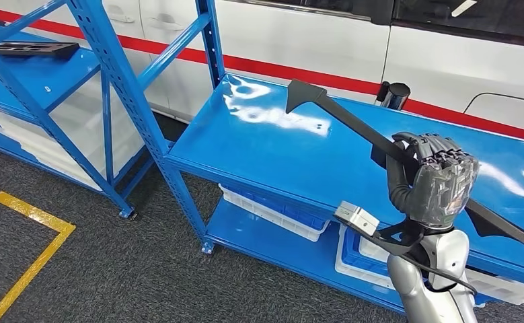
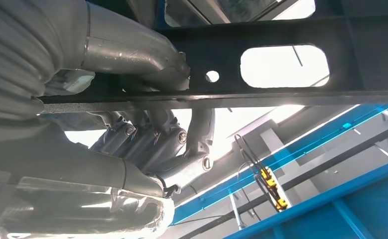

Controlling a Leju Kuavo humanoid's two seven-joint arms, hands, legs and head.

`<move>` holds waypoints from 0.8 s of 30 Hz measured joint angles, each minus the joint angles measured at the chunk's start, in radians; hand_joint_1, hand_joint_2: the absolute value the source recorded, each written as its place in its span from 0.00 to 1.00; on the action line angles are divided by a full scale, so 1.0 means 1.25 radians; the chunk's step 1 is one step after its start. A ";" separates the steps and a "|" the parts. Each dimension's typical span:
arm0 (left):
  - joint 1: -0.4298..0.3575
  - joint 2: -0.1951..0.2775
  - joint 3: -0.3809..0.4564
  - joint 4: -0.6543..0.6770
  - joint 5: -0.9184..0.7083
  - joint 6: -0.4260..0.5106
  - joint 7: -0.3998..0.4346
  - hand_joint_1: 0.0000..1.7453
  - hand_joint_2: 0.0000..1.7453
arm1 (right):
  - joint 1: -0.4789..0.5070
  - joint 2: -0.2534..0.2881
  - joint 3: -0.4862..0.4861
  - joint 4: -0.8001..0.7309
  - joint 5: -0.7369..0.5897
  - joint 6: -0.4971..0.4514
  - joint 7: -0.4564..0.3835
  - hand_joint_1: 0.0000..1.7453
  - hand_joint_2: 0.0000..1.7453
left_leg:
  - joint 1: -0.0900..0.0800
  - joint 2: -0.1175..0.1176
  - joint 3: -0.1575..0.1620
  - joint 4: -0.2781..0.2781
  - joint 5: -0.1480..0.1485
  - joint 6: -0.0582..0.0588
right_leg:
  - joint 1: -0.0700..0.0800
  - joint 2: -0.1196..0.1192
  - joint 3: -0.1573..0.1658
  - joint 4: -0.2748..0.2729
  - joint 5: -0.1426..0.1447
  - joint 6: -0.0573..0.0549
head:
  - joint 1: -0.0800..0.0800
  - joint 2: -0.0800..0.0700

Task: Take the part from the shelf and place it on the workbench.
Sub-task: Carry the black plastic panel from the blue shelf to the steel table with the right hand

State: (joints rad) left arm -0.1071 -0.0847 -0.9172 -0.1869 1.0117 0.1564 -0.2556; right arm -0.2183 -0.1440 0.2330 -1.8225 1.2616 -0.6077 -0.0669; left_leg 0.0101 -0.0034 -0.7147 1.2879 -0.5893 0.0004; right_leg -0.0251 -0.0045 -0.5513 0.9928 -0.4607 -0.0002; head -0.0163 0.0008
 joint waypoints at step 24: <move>-0.002 -0.004 -0.003 0.000 -0.005 0.026 0.013 0.00 1.00 | -0.016 -0.011 0.004 0.006 -0.012 0.000 -0.003 1.00 1.00 | -0.013 0.000 0.079 -0.225 0.145 0.025 | 0.009 0.004 0.027 0.001 -0.028 0.021 | 0.004 0.000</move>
State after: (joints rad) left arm -0.1096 -0.0893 -0.9209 -0.1869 1.0057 0.1885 -0.2396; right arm -0.2383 -0.1578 0.2377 -1.8152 1.2470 -0.6074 -0.0707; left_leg -0.0064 -0.0034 -0.6165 1.0064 -0.4076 0.0312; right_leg -0.0136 0.0004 -0.5177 0.9941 -0.4953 0.0256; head -0.0111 0.0008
